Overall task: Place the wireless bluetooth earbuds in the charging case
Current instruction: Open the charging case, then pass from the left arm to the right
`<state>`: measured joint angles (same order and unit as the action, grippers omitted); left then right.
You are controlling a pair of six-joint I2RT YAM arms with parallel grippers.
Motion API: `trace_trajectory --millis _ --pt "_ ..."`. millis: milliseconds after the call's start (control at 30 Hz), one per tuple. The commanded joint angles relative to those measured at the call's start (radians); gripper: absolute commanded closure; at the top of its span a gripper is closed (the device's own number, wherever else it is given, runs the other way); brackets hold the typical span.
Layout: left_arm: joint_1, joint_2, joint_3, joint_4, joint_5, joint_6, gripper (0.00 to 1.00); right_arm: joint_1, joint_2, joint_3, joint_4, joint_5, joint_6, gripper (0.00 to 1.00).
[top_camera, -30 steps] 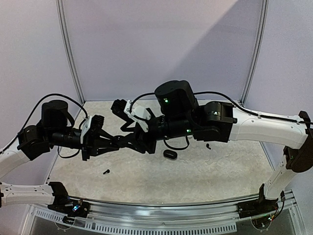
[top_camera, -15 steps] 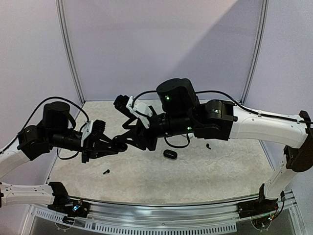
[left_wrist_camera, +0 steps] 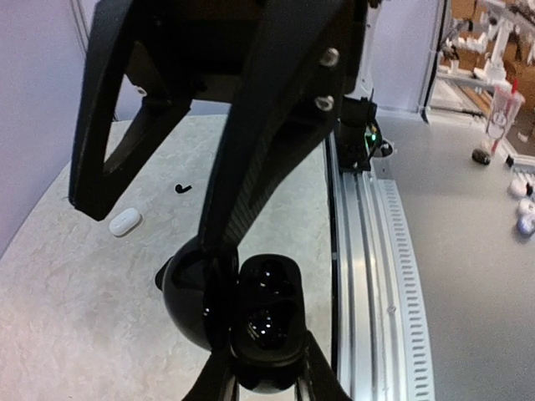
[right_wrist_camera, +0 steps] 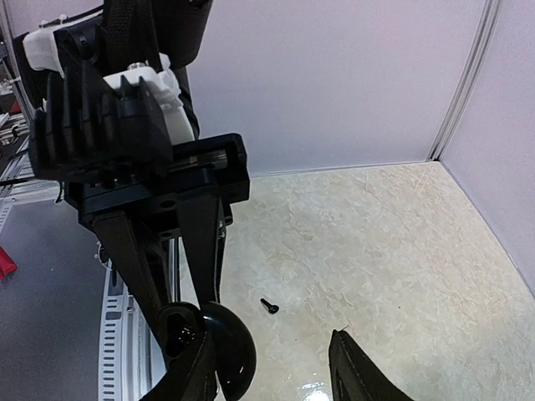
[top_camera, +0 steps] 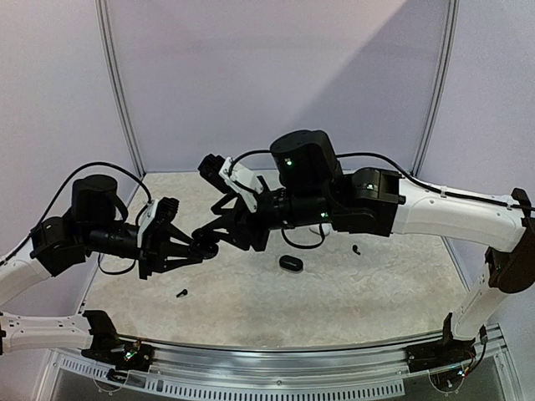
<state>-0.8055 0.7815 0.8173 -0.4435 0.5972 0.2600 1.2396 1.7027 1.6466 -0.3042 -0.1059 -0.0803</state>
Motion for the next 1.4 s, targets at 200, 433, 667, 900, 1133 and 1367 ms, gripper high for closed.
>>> trace_trajectory --millis 200,433,667,900,1133,1367 --pt "-0.012 -0.02 -0.071 0.228 0.076 -0.288 1.0 -0.101 -0.067 0.005 0.007 -0.022 0.177 0.5" --pt "-0.008 -0.031 -0.098 0.262 0.067 -0.34 1.0 -0.251 -0.124 -0.003 -0.248 0.281 0.452 0.47" --pt "-0.004 -0.041 -0.118 0.28 0.061 -0.364 1.0 -0.413 -0.187 -0.165 -0.481 0.356 0.66 0.47" --pt "0.001 -0.044 -0.137 0.303 0.063 -0.379 1.0 -0.412 -0.212 -0.19 -0.414 0.175 0.58 0.51" --pt "0.003 -0.042 -0.15 0.334 0.077 -0.361 1.0 -0.166 -0.249 -0.174 -0.03 -0.156 0.212 0.39" --pt "0.004 -0.046 -0.161 0.35 0.081 -0.332 1.0 -0.088 -0.134 -0.083 0.103 -0.273 0.178 0.36"
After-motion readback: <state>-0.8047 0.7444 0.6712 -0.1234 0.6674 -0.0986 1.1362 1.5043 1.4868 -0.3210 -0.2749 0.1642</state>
